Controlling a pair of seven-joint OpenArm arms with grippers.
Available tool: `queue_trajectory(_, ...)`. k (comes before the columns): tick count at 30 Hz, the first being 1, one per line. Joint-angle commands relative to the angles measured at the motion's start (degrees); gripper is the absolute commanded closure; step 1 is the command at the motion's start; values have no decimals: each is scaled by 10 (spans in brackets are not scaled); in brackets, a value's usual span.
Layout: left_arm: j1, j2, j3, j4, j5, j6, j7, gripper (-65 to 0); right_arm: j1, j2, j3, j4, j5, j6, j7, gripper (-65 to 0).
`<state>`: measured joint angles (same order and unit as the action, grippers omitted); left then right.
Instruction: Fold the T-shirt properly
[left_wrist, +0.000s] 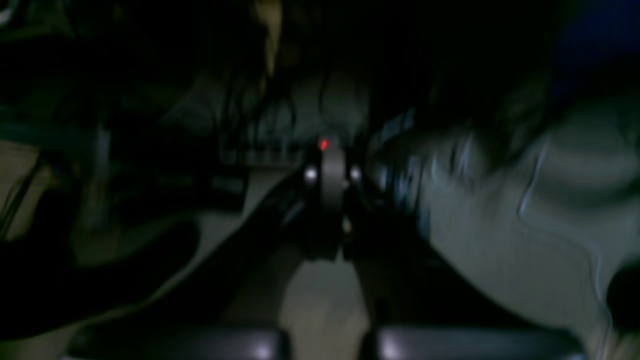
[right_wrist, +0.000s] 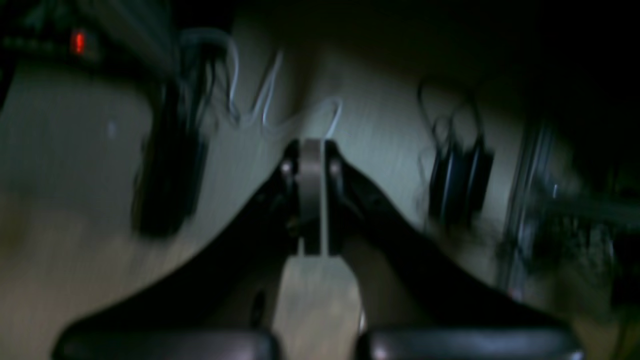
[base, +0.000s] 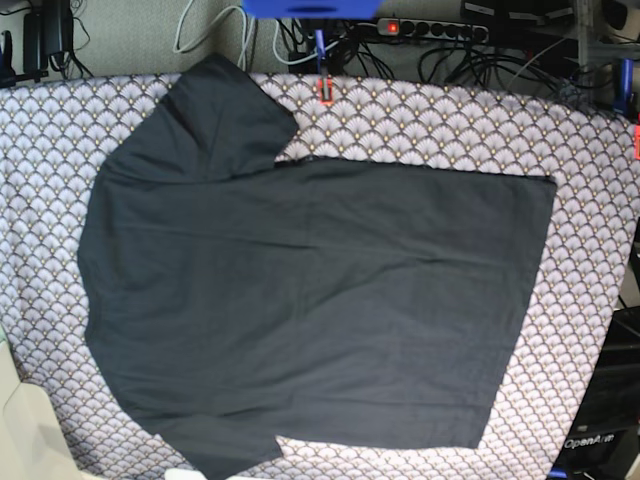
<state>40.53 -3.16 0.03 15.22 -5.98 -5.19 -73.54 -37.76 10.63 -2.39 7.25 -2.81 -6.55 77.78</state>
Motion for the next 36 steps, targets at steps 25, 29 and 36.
queue_trajectory(25, 72, -12, -221, 997, -80, -7, 832, 0, -160, 12, 115, 1040, 159, 159, -693, 0)
queue_trajectory(29, 10, -9, -265, 998, -81, -8, 936, 0, -89, 12, 134, 1040, 193, 200, -836, -39)
queue_trajectory(36, -47, -29, -274, 998, -83, -9, 1027, -43, -56, -26, 178, 1042, 229, 252, -900, -219)
